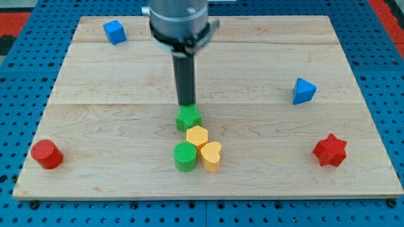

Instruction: Move the blue cube towards the top center

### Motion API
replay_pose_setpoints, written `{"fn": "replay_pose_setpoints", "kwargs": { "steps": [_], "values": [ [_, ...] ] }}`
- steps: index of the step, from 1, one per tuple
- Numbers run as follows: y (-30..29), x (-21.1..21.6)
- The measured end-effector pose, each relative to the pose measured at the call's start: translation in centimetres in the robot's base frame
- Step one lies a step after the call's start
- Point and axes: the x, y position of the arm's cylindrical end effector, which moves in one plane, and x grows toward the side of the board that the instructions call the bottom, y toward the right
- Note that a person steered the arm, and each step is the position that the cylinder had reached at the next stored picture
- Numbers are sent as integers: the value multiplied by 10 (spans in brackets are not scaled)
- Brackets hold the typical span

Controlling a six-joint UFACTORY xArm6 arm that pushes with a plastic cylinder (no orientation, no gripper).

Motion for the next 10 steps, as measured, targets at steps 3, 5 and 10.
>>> {"fn": "replay_pose_setpoints", "kwargs": {
  "steps": [3, 5, 10],
  "values": [
    [4, -53],
    [-16, -53],
    [-185, -188]
  ]
}}
